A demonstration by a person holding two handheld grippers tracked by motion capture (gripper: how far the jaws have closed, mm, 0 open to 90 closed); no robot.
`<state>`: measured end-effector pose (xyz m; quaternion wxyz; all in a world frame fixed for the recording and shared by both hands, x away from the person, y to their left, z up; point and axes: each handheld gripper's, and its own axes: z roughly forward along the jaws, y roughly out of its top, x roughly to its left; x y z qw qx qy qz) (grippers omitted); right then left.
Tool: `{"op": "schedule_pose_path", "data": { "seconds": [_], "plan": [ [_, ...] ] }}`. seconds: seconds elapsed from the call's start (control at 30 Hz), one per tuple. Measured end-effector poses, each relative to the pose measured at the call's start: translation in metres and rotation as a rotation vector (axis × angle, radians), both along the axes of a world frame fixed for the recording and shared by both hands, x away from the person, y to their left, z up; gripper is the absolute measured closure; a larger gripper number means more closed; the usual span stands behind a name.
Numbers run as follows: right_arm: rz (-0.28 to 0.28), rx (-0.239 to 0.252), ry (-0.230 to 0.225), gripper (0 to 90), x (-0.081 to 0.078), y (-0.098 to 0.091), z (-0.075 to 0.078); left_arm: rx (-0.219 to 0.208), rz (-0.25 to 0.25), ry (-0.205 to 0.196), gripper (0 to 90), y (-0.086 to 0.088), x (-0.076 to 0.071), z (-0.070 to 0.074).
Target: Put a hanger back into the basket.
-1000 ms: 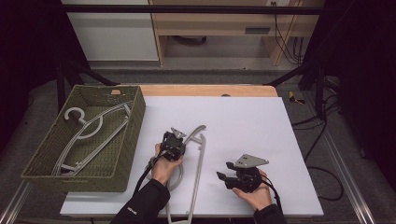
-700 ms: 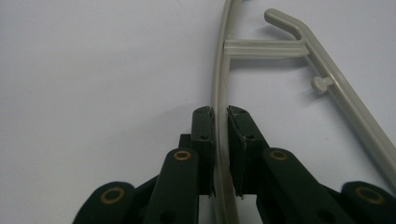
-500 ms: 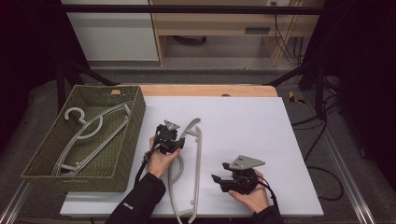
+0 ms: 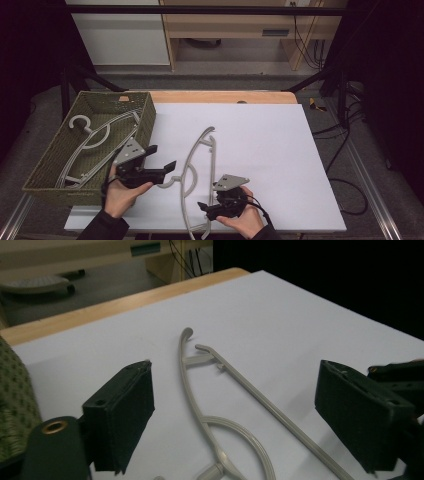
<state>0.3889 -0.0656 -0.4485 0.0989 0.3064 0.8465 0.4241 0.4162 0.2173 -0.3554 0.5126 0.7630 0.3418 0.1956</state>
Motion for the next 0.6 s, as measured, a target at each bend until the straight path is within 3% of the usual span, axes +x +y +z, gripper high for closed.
{"op": "schedule_pose_path", "data": {
  "seconds": [0.23,0.33,0.5,0.6],
  "plan": [
    [0.037,-0.055,0.031,23.4,-0.01,0.039,-0.009,-0.017,0.014,-0.051,8.8,0.023,-0.014,-0.002],
    [0.058,-0.071,0.035,26.3,-0.013,0.053,-0.015,-0.004,0.026,-0.048,8.5,0.027,-0.014,-0.003],
    [0.089,-0.108,0.071,36.4,-0.018,0.063,-0.026,-0.011,0.037,-0.053,9.1,0.029,-0.017,0.0],
    [0.083,-0.115,0.055,41.5,-0.019,0.063,-0.029,-0.015,0.041,-0.053,9.4,0.029,-0.017,0.001]
  ]
}}
